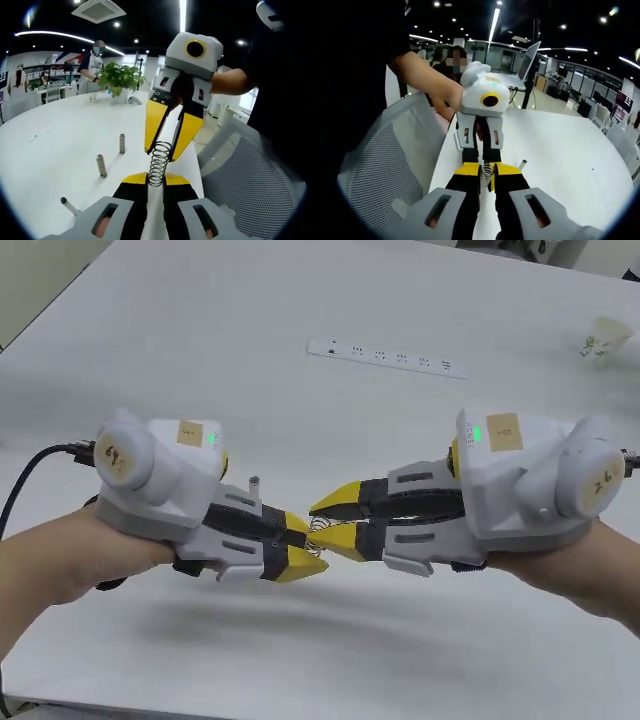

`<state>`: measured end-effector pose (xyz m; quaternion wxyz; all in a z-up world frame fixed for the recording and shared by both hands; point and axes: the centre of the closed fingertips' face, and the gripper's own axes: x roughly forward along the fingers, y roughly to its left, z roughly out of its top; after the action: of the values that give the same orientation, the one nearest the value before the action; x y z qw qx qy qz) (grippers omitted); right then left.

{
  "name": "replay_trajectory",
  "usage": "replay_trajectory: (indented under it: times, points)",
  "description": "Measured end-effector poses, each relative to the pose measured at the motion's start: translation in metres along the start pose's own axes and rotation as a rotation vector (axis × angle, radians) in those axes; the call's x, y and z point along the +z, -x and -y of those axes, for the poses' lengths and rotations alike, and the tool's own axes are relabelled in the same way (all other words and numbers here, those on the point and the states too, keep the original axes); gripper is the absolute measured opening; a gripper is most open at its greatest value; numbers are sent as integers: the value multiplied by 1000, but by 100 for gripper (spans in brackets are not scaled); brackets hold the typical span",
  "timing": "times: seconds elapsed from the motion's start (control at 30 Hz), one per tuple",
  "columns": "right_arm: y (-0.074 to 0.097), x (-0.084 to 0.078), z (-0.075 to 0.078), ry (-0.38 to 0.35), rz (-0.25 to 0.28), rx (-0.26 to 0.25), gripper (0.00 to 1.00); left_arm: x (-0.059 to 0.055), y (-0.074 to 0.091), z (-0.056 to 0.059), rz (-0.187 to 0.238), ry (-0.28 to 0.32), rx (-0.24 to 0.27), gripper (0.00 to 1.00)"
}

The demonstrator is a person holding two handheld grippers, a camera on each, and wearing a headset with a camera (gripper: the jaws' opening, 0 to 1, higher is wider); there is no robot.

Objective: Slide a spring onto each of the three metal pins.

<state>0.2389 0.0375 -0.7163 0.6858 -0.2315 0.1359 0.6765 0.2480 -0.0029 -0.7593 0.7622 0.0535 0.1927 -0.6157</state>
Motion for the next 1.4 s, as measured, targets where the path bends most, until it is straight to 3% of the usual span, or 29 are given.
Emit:
replay_trajectory:
  times: [0.67, 1.27, 1.4]
  points:
    - [0, 5, 2, 18, -13, 2, 7, 6, 5, 0, 25, 40, 19, 7]
    - [0, 6, 8, 34, -23, -7, 7, 4, 20, -8, 31, 61, 72, 23]
    - [1, 7, 9, 35, -21, -12, 7, 2, 23, -10, 31, 64, 88, 31]
